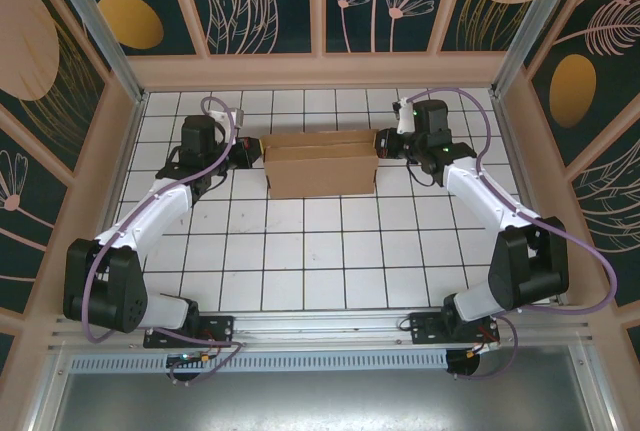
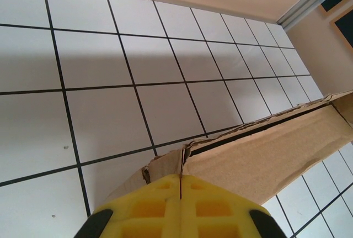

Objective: Fold the paper box

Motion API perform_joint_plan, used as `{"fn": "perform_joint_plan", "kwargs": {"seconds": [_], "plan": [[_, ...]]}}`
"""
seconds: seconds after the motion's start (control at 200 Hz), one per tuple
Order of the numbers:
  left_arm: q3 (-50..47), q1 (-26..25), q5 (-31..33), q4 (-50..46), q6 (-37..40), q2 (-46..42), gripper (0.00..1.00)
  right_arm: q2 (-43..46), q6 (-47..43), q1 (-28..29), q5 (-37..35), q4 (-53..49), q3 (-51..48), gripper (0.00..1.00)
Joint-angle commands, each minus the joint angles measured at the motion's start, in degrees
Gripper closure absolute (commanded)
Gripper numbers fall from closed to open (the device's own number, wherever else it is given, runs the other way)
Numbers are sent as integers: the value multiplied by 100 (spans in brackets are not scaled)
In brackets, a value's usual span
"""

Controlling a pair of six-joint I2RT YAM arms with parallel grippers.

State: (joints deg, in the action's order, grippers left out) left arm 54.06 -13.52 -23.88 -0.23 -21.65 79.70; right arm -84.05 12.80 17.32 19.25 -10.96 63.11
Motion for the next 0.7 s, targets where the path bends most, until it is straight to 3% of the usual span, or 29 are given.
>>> {"fn": "perform_joint_plan", "kwargs": {"seconds": [0.0,0.365,0.696], "plan": [[131,-49,62,-118,-206,103,100,94,-243,72,-149,-274,-129,100],[131,-265,287,-29,-783,133,100,73,-256,140,-149,-226,-228,100],[-11,-390,489,-82,-808,129,100,92,-312,164,-176,-277,-246,100]]}}
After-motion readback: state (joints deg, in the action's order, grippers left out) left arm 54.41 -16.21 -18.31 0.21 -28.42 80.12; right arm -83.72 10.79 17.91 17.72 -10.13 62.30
